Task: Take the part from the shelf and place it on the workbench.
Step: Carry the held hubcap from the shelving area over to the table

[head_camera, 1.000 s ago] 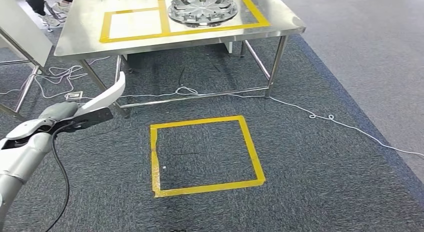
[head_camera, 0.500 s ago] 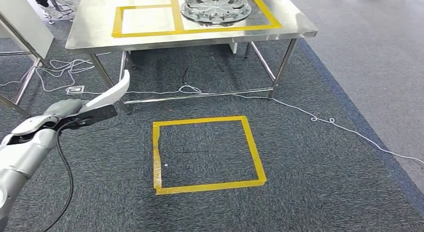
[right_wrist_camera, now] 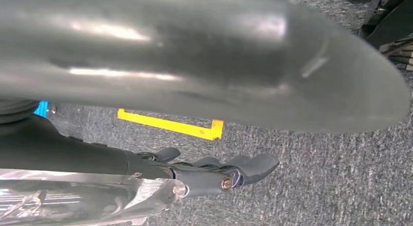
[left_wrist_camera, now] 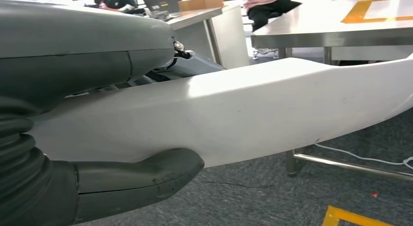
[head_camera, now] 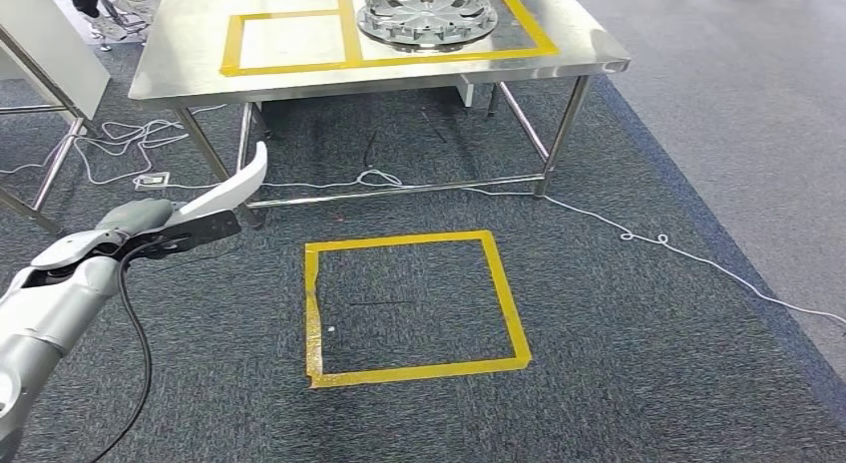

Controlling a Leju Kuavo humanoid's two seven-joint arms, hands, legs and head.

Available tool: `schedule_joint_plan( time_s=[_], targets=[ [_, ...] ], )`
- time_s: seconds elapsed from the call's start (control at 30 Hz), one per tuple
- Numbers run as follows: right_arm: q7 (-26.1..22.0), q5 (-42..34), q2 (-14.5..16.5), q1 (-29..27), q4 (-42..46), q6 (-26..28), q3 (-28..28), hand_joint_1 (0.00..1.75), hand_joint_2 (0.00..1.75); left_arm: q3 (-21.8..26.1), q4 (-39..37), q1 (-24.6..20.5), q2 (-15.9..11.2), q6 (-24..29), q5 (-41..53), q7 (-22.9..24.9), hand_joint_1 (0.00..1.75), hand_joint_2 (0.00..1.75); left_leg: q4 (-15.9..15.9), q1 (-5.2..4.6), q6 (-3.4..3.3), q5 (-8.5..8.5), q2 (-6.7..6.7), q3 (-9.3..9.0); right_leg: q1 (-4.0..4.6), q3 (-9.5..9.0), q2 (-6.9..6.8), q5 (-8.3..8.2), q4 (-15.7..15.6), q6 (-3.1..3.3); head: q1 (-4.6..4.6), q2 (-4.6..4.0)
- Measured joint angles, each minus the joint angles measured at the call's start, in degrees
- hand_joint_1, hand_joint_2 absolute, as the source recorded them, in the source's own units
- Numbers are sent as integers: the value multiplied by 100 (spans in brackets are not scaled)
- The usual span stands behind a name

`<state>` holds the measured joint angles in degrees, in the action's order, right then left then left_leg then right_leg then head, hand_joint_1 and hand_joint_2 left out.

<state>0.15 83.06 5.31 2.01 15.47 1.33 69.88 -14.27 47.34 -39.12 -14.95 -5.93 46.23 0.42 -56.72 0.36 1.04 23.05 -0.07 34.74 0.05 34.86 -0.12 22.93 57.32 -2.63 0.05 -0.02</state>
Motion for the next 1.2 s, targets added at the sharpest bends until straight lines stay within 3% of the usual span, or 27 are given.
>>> schedule_joint_plan(
  time_s=[0.6, 0.77, 0.9, 0.97, 1.07, 1.1, 1.13, 1.2],
  targets=[
    [21, 11, 0, 0, 0, 2, 6, 0, 0, -54, -64, -79, 50, 12, 58, -7, 175, 175, -2, 1, 1, -1, 0, 3, -1, 4, 0, 0, 9, 1, 2, 0],
    [22, 22, 1, 0, -2, 1, 20, 0, 0, -69, -89, -118, 48, 5, 61, -30, 175, 175, -20, -28, -38, 13, 0, 13, -26, 1, -2, -9, 1, -26, -1, 0],
    [20, 42, 3, 5, -2, 1, 28, 0, 0, -93, -98, -163, 36, -6, 62, -79, 175, 175, 29, -30, -116, 2, 0, -6, -44, 5, -9, 15, 2, -82, 0, 0],
    [18, 45, 2, 6, -2, 3, 33, 0, 0, -104, -98, -197, 33, -8, 64, -93, 175, 175, 82, 4, -163, -19, 2, -45, -45, 149, -1, 214, 319, -112, 18, 0],
    [15, 45, 4, -1, -4, 2, 42, 0, 0, -122, -108, -215, 38, -31, 66, -107, 175, 175, 88, 16, -179, 5, -5, -59, -67, 713, 5, 700, 1449, -146, 49, 0],
    [10, 45, 5, -4, -5, 2, 44, 0, 0, -131, -115, -212, 40, -44, 67, -114, 175, 175, 86, 18, -166, 19, -12, -69, -73, 833, 5, 727, 1655, -156, 49, 0],
    [5, 45, 5, -7, -6, 2, 47, 0, 0, -142, -123, -208, 43, -54, 68, -123, 175, 175, 85, 24, -147, 37, -22, -89, -78, 843, 5, 646, 1639, -162, 50, 0],
    [-5, 45, 0, -9, -6, 5, 60, 0, 0, -164, -134, -212, 46, -60, 70, -142, 175, 175, 75, 48, -86, 90, -39, -153, -99, 536, 5, 244, 988, -177, 50, 0]
  ],
)
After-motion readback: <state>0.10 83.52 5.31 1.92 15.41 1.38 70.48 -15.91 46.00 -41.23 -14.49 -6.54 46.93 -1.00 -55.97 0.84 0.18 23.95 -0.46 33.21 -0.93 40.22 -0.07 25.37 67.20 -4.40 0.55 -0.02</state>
